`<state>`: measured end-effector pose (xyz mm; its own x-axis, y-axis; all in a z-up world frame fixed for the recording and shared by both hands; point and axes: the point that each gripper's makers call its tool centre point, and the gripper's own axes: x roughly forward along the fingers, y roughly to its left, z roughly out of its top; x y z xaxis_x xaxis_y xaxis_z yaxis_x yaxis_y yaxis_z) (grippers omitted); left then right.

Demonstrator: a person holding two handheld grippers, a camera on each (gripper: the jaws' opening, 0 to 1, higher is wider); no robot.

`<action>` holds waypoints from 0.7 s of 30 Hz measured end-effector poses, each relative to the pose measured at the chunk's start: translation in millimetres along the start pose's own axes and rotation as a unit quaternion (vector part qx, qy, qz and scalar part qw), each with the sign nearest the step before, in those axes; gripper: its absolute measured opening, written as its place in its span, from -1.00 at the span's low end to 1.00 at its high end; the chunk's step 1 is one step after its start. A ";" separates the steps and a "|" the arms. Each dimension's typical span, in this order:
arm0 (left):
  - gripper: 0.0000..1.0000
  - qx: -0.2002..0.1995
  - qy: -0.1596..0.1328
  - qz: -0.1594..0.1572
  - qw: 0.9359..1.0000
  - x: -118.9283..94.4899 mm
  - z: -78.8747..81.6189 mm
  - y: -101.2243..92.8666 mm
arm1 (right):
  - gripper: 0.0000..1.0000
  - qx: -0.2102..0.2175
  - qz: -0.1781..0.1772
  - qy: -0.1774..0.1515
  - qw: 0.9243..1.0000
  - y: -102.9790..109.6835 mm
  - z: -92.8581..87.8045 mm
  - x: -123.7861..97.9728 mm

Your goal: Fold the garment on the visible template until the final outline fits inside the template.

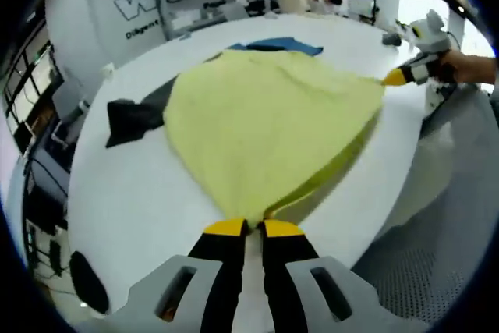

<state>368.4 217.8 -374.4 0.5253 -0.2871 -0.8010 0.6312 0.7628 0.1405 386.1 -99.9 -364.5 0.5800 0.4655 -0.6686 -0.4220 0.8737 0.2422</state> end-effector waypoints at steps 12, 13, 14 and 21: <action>-0.93 0.134 0.069 -0.036 0.988 -2.1 -24.2 -3.8 | -1.00 -0.016 0.031 0.077 0.996 26.7 -37.1 -0.3; -0.93 0.132 0.072 -0.040 0.988 -4.2 -26.1 -5.2 | -1.00 -0.016 0.032 0.080 0.996 26.6 -38.9 -0.6; -0.93 0.132 0.073 -0.041 0.988 -7.6 -24.6 -7.6 | -1.00 -0.015 0.032 0.081 0.996 26.5 -39.3 -0.9; -0.93 0.144 0.078 -0.045 0.986 -4.5 -30.8 -8.6 | -1.00 -0.016 0.041 0.094 0.995 28.7 -44.7 -0.9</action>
<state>343.1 230.4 -389.9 0.3808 -0.2366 -0.8939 0.8181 0.5367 0.2065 342.4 -81.5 -388.4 0.4037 0.4969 -0.7682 -0.4853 0.8281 0.2806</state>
